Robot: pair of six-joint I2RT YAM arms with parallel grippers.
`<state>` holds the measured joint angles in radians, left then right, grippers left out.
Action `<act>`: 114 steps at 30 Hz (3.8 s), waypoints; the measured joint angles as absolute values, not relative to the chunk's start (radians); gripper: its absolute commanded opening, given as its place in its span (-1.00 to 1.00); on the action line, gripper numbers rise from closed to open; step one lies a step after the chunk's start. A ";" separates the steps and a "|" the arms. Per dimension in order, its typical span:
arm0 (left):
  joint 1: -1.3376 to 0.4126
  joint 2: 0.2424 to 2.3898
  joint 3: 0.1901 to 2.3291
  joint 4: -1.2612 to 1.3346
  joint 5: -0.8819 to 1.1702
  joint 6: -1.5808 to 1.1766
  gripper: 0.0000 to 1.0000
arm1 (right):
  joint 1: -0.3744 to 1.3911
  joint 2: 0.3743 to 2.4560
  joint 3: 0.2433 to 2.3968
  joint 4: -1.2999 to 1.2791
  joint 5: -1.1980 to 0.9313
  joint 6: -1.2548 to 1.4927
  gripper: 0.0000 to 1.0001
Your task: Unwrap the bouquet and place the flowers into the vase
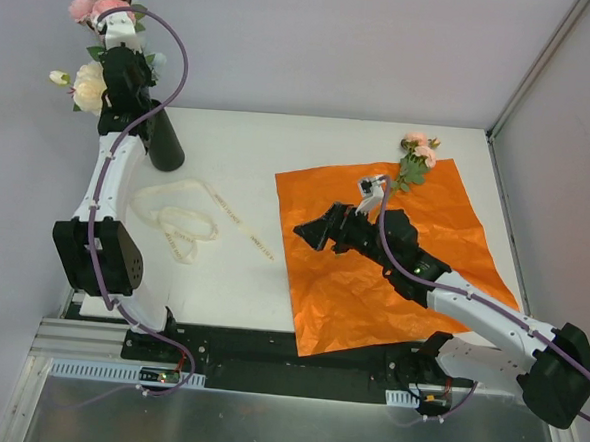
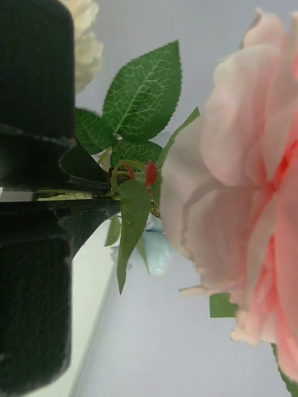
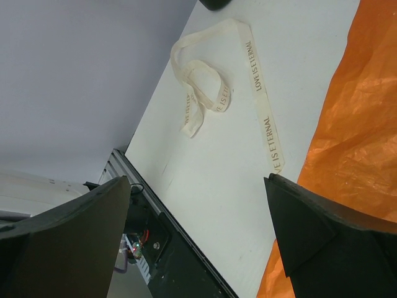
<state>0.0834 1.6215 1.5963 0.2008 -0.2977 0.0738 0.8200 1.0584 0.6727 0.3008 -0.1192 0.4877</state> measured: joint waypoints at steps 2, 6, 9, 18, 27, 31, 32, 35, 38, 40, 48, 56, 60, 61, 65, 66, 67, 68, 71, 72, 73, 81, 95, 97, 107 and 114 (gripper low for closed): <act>0.087 1.628 1.586 0.171 -0.298 0.055 -0.61 | 0.820 1.058 0.673 0.293 -0.115 0.488 0.99; 0.086 1.630 1.577 0.117 -0.288 0.033 -0.43 | 0.820 1.058 0.686 0.240 -0.073 0.491 0.99; 0.086 1.628 1.568 0.088 -0.267 0.024 0.03 | 0.820 1.059 0.713 0.171 -0.002 0.503 0.99; 0.086 1.514 1.505 -0.077 -0.150 -0.080 0.98 | 0.778 1.060 0.746 0.031 0.139 0.593 0.99; 0.083 1.247 1.392 -0.139 0.124 -0.254 0.98 | 0.712 1.064 0.753 -0.058 0.221 0.639 0.99; 0.064 1.191 1.326 -0.143 0.288 -0.359 0.98 | 0.648 1.064 0.754 -0.079 0.236 0.638 0.99; 0.053 1.187 1.305 -0.146 0.336 -0.381 0.98 | 0.623 1.064 0.754 -0.081 0.237 0.636 0.98; -0.005 1.176 1.227 -0.166 0.420 -0.421 0.98 | 0.545 1.064 0.754 -0.088 0.226 0.626 0.98; -0.102 1.158 1.128 -0.197 0.471 -0.439 0.98 | 0.465 1.064 0.754 -0.090 0.204 0.606 0.96; -0.147 1.144 1.078 -0.214 0.509 -0.454 0.98 | 0.415 1.064 0.752 -0.090 0.182 0.596 0.93; -0.171 1.110 0.927 -0.258 0.595 -0.464 0.98 | 0.166 1.143 0.746 -0.067 0.036 0.581 0.57; -0.171 1.100 0.916 -0.292 0.619 -0.464 0.98 | -0.013 1.333 0.741 0.075 -0.140 0.593 0.23; -0.177 1.092 0.916 -0.292 0.620 -0.464 0.98 | -0.053 1.468 0.742 0.157 -0.221 0.612 0.15; -0.178 1.091 0.916 -0.292 0.621 -0.464 0.98 | -0.058 1.501 0.743 0.180 -0.241 0.617 0.12; -0.183 1.091 0.916 -0.292 0.621 -0.464 0.98 | -0.062 1.624 0.765 0.270 -0.316 0.637 0.08; -0.183 1.091 0.916 -0.292 0.622 -0.464 0.98 | -0.062 1.647 0.772 0.293 -0.330 0.644 0.07; -0.184 1.091 0.916 -0.292 0.622 -0.464 0.98 | -0.062 1.673 0.781 0.321 -0.349 0.654 0.06; -0.184 1.090 0.916 -0.292 0.621 -0.464 0.98 | -0.062 1.699 0.790 0.348 -0.365 0.665 0.06; -0.184 1.088 0.916 -0.292 0.621 -0.464 0.98 | -0.062 1.760 0.815 0.416 -0.393 0.693 0.05; -0.184 1.086 0.916 -0.292 0.621 -0.464 0.98 | -0.062 1.777 0.823 0.432 -0.399 0.699 0.05; -0.184 1.084 0.916 -0.292 0.621 -0.464 0.98 | -0.062 1.794 0.831 0.444 -0.403 0.704 0.05; -0.184 1.081 0.916 -0.292 0.621 -0.465 0.98 | -0.062 1.904 0.873 0.520 -0.426 0.742 -0.02; -0.184 1.081 0.916 -0.292 0.628 -0.464 0.98 | -0.062 1.974 0.906 0.595 -0.466 0.784 -0.42; -0.184 1.081 0.916 -0.293 0.629 -0.464 0.98 | -0.062 1.978 0.909 0.595 -0.470 0.785 -0.58; -0.184 1.081 0.917 -0.294 0.648 -0.465 0.98 | -0.062 1.973 0.926 0.599 -0.499 0.773 -1.00; -0.184 1.073 0.918 -0.301 0.643 -0.464 0.93 | -0.062 1.876 0.928 0.587 -0.549 0.768 -1.00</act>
<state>-0.1841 1.0729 0.9180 -0.3012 0.6434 -0.4641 -0.0624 1.8755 0.9279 0.5865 -0.5491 0.7677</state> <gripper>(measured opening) 0.990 0.033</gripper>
